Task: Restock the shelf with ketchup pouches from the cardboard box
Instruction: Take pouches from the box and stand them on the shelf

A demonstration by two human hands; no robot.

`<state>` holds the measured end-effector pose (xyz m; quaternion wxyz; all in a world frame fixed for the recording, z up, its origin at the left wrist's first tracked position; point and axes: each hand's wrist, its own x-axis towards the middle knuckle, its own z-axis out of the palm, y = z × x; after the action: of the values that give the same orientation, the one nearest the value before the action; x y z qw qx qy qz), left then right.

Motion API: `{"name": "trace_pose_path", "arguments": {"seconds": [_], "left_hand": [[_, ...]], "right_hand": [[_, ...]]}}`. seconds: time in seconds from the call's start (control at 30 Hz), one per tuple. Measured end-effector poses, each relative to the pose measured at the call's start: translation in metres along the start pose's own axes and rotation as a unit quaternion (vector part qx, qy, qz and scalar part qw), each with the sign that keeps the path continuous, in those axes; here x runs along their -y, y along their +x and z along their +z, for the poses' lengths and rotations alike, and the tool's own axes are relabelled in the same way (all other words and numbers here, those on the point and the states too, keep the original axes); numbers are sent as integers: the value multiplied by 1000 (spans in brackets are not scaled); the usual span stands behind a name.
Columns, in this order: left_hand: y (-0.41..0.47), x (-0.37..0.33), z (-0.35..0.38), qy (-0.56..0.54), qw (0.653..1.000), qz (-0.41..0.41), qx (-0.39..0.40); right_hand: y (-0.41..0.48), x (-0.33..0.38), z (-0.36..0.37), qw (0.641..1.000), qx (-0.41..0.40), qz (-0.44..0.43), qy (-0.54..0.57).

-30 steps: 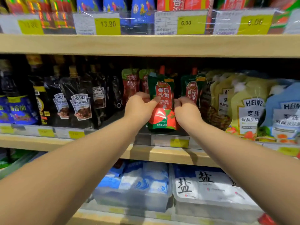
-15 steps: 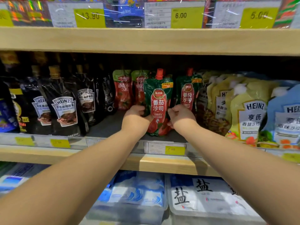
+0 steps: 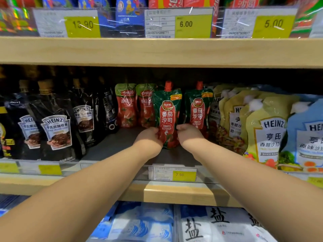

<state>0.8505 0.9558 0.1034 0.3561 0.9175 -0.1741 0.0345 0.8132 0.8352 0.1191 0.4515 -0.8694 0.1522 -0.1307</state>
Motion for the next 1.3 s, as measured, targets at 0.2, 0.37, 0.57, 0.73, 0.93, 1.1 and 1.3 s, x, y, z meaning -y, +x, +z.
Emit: {"name": "trace_pose_path", "arguments": {"seconds": [0.2,0.37,0.57,0.73,0.93,1.1,1.3], "left_hand": [[22,6,12,-1,1000,16,24],[31,10,18,-36,996,32,77],[23,5,15,-47,998,46,1],[-3,-2,-17,-266,934,76,-226],[-86,32,-65,-251,914,76,-310],[-179,133,-79,-240,907,-67,-338],[-283,241,-87,-177,891,-231,-347]], "right_hand": [[17,-11,2,999,25,-35,-3],[31,-24,8,999,15,-36,1],[25,-21,3,995,-67,-65,23],[-7,8,0,984,-106,-140,23],[-85,46,46,953,-85,-287,45],[-155,61,128,944,30,-316,93],[-224,51,230,932,208,-275,115]]}}
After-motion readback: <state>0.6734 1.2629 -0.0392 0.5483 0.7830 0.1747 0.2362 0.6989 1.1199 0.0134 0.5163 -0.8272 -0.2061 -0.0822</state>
